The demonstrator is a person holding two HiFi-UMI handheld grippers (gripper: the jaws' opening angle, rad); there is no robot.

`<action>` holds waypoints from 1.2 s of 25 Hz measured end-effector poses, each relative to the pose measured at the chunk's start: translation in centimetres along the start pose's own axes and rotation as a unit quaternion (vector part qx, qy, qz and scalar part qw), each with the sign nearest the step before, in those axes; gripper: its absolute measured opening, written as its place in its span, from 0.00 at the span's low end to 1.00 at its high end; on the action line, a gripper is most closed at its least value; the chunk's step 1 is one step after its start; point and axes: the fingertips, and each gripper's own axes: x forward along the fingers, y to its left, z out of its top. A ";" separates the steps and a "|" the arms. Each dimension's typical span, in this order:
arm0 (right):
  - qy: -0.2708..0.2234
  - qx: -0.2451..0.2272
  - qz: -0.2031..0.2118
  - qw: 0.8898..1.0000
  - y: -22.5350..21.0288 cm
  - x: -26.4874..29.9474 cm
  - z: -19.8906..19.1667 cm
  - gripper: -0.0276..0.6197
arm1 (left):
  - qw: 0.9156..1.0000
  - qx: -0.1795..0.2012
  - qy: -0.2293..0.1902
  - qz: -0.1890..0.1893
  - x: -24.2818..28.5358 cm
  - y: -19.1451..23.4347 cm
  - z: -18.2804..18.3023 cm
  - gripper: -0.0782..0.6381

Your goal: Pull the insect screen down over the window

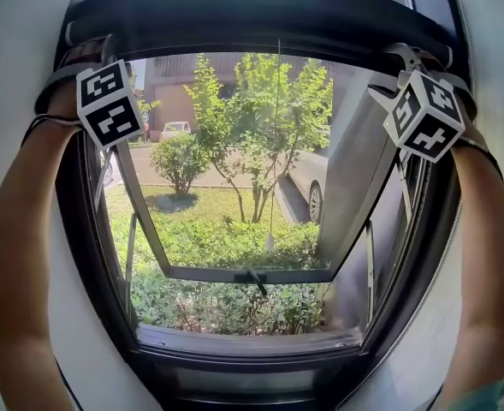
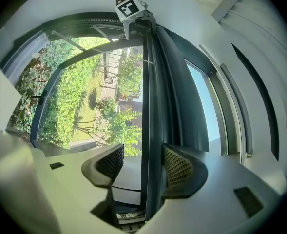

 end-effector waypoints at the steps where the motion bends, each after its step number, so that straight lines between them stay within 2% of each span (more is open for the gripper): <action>1: 0.003 0.000 0.002 1.000 0.0 -0.1 0.0 0.41 | 1.000 0.003 0.001 -0.002 -0.1 -0.1 0.0 0.76; 6: 0.009 0.003 0.018 1.000 0.9 -0.7 0.2 0.41 | 0.999 0.002 -0.005 -0.034 -1.1 -1.5 -0.3 0.76; 15: 0.010 -0.003 0.062 0.998 6.0 -2.8 0.9 0.40 | 0.994 0.010 -0.007 -0.106 -4.2 -7.2 -1.3 0.76; 19: 0.009 -0.004 0.093 0.996 9.6 -4.1 0.8 0.40 | 0.990 0.033 -0.007 -0.133 -5.8 -10.6 -1.5 0.76; 30: -0.010 0.012 0.173 0.985 20.3 -8.3 1.7 0.40 | 0.975 0.057 -0.014 -0.214 -10.5 -21.4 -3.4 0.76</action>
